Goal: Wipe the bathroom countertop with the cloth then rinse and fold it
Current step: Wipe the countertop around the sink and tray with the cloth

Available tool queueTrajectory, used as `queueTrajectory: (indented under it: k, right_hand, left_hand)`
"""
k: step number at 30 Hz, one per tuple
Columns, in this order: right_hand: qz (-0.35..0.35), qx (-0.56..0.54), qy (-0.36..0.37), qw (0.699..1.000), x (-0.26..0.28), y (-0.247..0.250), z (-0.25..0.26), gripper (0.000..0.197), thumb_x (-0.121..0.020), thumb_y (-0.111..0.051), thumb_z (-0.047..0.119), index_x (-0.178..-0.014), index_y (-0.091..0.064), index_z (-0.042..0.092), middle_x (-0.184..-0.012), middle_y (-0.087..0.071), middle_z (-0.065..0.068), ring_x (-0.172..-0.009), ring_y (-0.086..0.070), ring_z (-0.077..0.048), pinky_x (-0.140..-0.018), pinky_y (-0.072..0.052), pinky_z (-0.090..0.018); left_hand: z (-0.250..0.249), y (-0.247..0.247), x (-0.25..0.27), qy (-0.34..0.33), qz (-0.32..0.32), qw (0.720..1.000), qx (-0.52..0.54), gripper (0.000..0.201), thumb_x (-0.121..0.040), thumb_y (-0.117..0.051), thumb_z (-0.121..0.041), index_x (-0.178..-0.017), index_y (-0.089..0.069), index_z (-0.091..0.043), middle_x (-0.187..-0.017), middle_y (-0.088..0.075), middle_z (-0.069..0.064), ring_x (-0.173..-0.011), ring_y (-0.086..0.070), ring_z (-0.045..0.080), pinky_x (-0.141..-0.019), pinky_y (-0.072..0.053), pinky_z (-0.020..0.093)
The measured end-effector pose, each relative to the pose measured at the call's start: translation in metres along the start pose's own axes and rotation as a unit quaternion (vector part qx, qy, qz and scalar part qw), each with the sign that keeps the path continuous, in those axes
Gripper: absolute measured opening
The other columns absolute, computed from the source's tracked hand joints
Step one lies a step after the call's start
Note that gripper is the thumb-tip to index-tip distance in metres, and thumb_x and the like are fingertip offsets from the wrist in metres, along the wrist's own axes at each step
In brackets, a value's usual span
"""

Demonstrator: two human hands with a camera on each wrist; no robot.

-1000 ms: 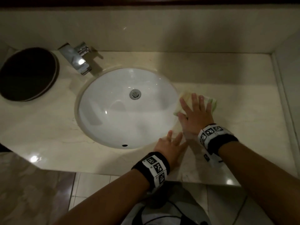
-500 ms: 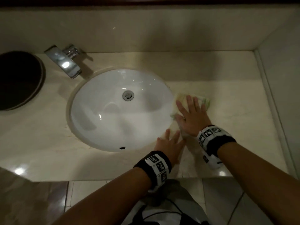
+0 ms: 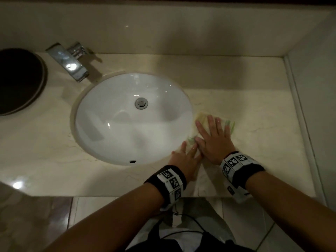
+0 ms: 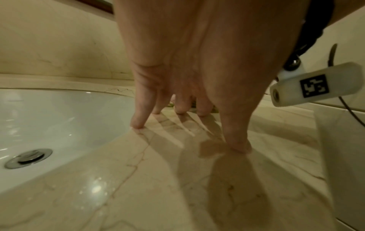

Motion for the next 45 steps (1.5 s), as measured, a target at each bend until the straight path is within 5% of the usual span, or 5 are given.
queueTrajectory:
  k: [10,16,25,31,45]
  right_hand:
    - [-0.037,-0.009,0.020,0.999,-0.036,0.010,-0.010,0.059,-0.099,-0.019,0.054,-0.153,0.000,0.038,-0.163,0.009,-0.008,-0.149,0.006,-0.034,-0.117,0.005,-0.058]
    - [-0.049,-0.005,0.067,0.997,-0.024,0.012,-0.043,0.059,-0.100,-0.025,0.052,-0.154,-0.008,0.036,-0.163,0.004,-0.006,-0.150,0.002,-0.032,-0.118,0.002,-0.057]
    - [-0.050,-0.015,-0.018,0.998,0.003,0.006,-0.157,0.058,-0.098,-0.016,0.056,-0.153,-0.002,0.041,-0.163,0.006,-0.001,-0.150,-0.001,-0.029,-0.118,0.001,-0.055]
    - [-0.069,-0.040,-0.093,0.993,0.013,0.006,-0.204,0.057,-0.099,-0.022,0.050,-0.152,-0.002,0.043,-0.164,-0.001,0.001,-0.150,-0.004,-0.025,-0.118,-0.001,-0.050]
    - [-0.015,-0.035,-0.118,0.992,-0.009,0.015,-0.172,0.060,-0.099,-0.019,0.053,-0.153,0.001,0.037,-0.162,0.010,-0.011,-0.148,0.004,-0.039,-0.116,0.001,-0.061]
  left_hand:
    - [-0.006,-0.002,0.002,0.044,0.010,0.999,-0.004,0.078,-0.093,-0.049,-0.050,-0.153,-0.002,-0.033,-0.162,0.009,0.001,-0.147,0.005,0.037,-0.110,-0.031,0.054]
    - [-0.025,0.009,-0.002,0.100,-0.082,0.991,0.030,0.061,-0.099,-0.039,-0.044,-0.152,-0.017,-0.024,-0.162,-0.001,0.005,-0.148,-0.001,0.030,-0.115,-0.024,0.047]
    - [-0.045,0.039,-0.044,0.110,-0.062,0.989,0.080,0.095,-0.084,-0.053,-0.066,-0.153,0.003,-0.033,-0.161,0.013,-0.003,-0.149,0.007,0.025,-0.116,-0.022,0.042]
    - [-0.046,0.036,-0.051,0.115,-0.031,0.987,0.104,0.100,-0.082,-0.060,-0.063,-0.153,0.004,-0.032,-0.160,0.018,-0.003,-0.148,0.012,0.027,-0.119,-0.013,0.044]
    - [-0.045,0.036,-0.056,0.103,-0.016,0.992,0.074,0.104,-0.082,-0.059,-0.063,-0.154,0.006,-0.025,-0.160,0.018,0.005,-0.147,0.013,0.035,-0.119,-0.015,0.048]
Point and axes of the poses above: each hand's wrist, its own x-axis away from the middle knuckle, its own y-axis out of the back of the hand, z = x × y, the point moved 2 cm from there along -x, towards the middle knuckle
